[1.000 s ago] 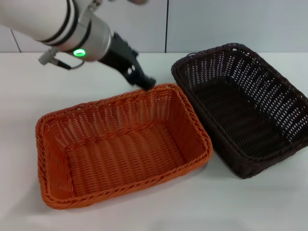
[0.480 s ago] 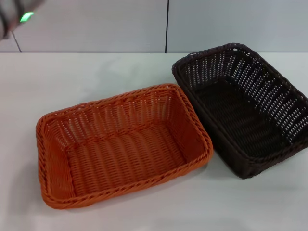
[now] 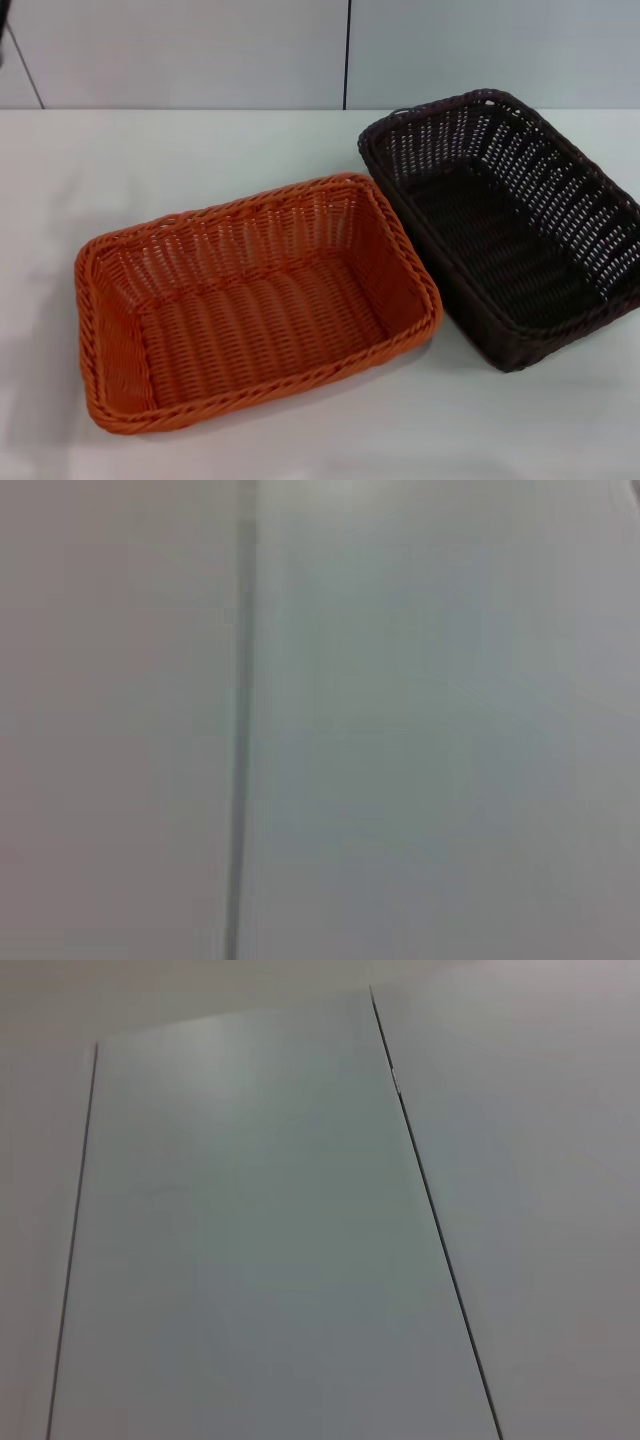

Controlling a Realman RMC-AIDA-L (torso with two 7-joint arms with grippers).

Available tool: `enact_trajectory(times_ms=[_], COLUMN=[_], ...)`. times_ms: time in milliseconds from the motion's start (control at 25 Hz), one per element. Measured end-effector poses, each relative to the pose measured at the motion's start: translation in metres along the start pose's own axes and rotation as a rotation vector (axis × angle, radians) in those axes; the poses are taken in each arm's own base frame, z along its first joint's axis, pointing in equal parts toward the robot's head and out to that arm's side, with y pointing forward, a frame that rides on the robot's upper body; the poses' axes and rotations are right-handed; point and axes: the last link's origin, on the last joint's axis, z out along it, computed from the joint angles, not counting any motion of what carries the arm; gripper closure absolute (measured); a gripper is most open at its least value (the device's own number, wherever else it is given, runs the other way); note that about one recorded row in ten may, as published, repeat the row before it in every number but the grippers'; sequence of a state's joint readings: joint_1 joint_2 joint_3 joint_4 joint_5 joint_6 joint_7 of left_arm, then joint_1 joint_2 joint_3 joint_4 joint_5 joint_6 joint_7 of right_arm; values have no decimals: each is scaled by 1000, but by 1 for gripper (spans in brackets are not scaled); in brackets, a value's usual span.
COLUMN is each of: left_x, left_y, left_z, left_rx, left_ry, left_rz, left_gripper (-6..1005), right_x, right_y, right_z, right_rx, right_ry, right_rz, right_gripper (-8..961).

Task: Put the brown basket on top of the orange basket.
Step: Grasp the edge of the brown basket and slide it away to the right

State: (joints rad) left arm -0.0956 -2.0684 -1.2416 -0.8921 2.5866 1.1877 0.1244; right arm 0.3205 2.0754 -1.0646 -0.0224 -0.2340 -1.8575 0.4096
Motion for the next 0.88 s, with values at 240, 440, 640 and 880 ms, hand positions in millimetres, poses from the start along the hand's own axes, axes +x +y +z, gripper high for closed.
enact_trajectory(times_ms=[240, 440, 640, 880], left_x=[-30, -49, -50, -54], left_y=[-45, -79, -93, -98], left_z=[-42, -79, -100, -111], left_rx=[87, 190, 235, 248], left_ry=[-48, -186, -235, -282], left_rz=[-73, 6, 46, 62], left_gripper=[215, 215, 216, 216], right_x=[-2, -5, -6, 14], right_y=[3, 6, 4, 6], right_z=[5, 11, 18, 55], right_rx=[-21, -49, -77, -240], right_ry=[-23, -51, -56, 156], right_rz=[2, 1, 27, 203], right_gripper=[136, 136, 136, 136])
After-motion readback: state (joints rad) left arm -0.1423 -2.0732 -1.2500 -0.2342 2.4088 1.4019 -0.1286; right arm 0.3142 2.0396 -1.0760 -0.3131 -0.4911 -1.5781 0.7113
